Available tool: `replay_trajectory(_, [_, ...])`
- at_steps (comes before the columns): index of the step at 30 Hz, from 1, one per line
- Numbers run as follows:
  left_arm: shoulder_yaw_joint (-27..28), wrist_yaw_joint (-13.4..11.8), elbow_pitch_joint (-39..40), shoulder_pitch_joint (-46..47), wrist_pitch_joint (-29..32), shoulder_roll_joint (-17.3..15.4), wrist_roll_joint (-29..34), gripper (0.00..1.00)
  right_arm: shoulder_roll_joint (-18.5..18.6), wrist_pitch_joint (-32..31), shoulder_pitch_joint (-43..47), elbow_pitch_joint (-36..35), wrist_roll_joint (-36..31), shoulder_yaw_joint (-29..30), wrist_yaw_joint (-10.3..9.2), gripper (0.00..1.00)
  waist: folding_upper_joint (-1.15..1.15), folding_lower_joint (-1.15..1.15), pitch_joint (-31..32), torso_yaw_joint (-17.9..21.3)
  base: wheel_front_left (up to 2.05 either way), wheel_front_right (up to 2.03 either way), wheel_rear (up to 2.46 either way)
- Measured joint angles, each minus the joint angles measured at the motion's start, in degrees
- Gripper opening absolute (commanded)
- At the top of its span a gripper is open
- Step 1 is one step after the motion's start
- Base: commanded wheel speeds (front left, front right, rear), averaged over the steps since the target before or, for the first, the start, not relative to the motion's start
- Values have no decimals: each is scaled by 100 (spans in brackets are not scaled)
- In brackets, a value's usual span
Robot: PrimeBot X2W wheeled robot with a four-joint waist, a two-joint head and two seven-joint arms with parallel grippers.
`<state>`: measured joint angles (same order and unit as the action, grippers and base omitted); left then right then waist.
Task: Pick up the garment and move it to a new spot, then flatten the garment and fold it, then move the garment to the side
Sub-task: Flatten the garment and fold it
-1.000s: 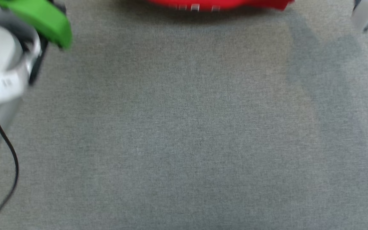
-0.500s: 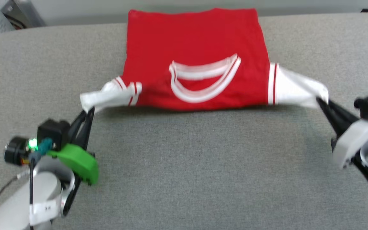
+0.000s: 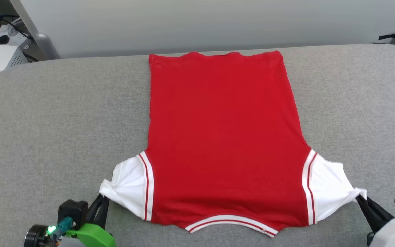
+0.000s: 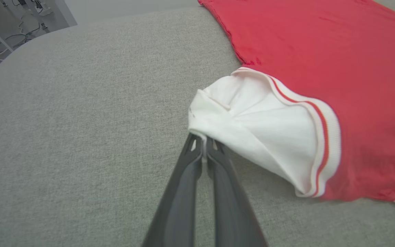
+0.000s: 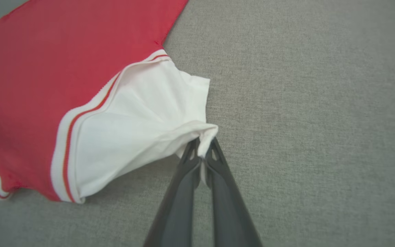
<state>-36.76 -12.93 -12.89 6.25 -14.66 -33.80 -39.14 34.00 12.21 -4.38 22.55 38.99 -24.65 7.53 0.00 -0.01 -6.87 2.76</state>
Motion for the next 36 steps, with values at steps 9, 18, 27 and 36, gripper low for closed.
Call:
replay_trajectory(9, [578, 320, -222, -569, 0, 437, 381, 0, -422, -386, 1188, -680, -533, 1107, 3, 0, 0, 0, 124, -79, 0, 0, 0])
replay_trajectory(18, [966, 547, -82, -611, 0, 747, 918, 0, -811, -867, 1366, -1642, -1093, 2079, 1, 100, 0, 0, 87, -135, 0, 0, 0])
replay_trajectory(27, [1152, 614, 452, -576, 0, 1020, 1371, 0, -497, -1553, 473, -3171, -1270, 3010, 0, 100, 0, 0, -151, -308, 0, 0, 0])
replay_trajectory(36, [1154, 773, 943, -39, 0, 1305, 1861, 0, 302, -3634, -1953, -3125, -935, 2591, 0, 100, 0, 1, -774, -621, 0, 0, 0])
